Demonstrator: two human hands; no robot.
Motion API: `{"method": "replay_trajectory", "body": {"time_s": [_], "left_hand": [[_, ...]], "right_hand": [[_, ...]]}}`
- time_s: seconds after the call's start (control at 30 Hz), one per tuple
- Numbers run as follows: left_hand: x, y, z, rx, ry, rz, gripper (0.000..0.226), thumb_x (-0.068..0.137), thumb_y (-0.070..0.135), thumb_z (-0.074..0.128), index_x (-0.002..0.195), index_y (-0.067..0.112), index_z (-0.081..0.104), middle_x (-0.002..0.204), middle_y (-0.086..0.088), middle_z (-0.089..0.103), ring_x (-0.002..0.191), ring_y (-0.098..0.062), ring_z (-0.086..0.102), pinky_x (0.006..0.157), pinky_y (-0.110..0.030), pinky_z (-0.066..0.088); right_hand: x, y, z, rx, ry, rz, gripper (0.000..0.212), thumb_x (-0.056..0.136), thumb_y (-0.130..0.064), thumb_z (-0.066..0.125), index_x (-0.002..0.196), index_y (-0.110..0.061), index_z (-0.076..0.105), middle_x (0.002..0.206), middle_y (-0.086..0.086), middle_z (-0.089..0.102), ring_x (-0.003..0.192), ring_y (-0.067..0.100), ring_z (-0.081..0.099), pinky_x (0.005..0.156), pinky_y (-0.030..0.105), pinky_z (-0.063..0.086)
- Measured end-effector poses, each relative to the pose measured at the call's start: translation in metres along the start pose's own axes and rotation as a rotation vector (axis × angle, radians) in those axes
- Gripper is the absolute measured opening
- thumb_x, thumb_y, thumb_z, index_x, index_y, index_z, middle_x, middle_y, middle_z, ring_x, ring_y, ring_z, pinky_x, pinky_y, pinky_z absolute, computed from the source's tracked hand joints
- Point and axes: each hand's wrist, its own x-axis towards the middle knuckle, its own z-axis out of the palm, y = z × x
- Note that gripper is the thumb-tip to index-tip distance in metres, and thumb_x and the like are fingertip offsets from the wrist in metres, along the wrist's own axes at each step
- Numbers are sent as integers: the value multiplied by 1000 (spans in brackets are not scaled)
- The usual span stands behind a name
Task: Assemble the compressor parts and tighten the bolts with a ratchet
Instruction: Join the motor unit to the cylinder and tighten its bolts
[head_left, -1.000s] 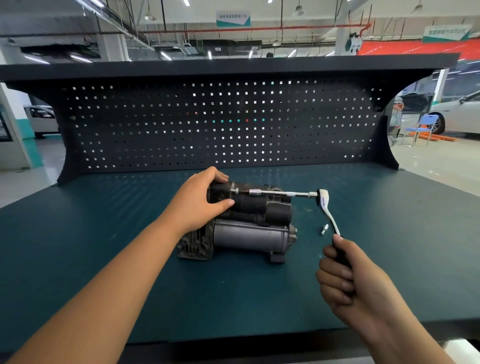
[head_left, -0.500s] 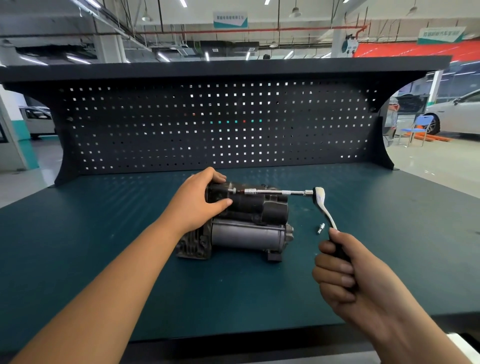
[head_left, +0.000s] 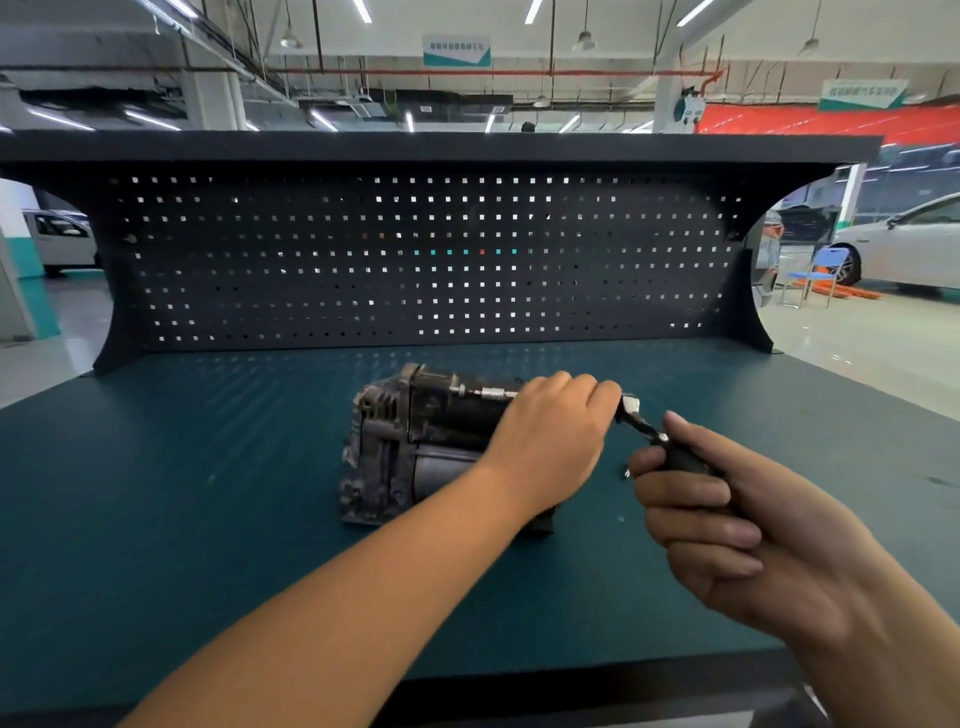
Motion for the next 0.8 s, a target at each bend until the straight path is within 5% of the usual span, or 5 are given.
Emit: {"method": "replay_trajectory", "body": {"time_s": [0.27, 0.4, 0.5, 0.6, 0.8], "left_hand": [[24, -7, 19, 62, -159, -123, 28, 96, 34, 40, 89, 11, 53, 87, -7, 64, 78, -29, 60, 54, -30, 26], [32, -9, 20, 39, -187, -158, 22, 93, 29, 43, 80, 13, 51, 85, -9, 65, 67, -33, 54, 53, -30, 23], [35, -12, 18, 29, -210, -175, 22, 93, 28, 45, 73, 17, 46, 82, -9, 64, 62, -31, 49, 52, -27, 23], [37, -11, 17, 24, -229, -183, 18, 90, 25, 46, 77, 16, 54, 83, -9, 64, 70, -32, 56, 55, -28, 26], [38, -12, 15, -3, -229, -203, 24, 90, 26, 44, 68, 18, 43, 76, -7, 60, 61, -28, 41, 56, -28, 28]], "right_hand": [[1, -18, 4, -19, -101, -15, 34, 57, -8, 85, 74, -6, 56, 43, -2, 38, 28, 6, 29, 24, 16, 23], [6, -3, -29, -332, 9, -39, 30, 60, -30, 77, 74, -9, 61, 41, 3, 33, 28, 6, 24, 25, 12, 23], [15, 6, -66, -674, 79, -10, 34, 81, -40, 69, 90, -9, 55, 51, 16, 46, 36, 12, 30, 35, 16, 29], [37, 9, -97, -1082, 288, -76, 18, 94, -24, 52, 101, -7, 49, 65, 10, 60, 50, 16, 46, 48, 24, 37], [72, 4, -117, -1433, 553, -396, 4, 92, -13, 58, 94, -16, 58, 82, 4, 63, 71, 18, 57, 71, 30, 47]]}}
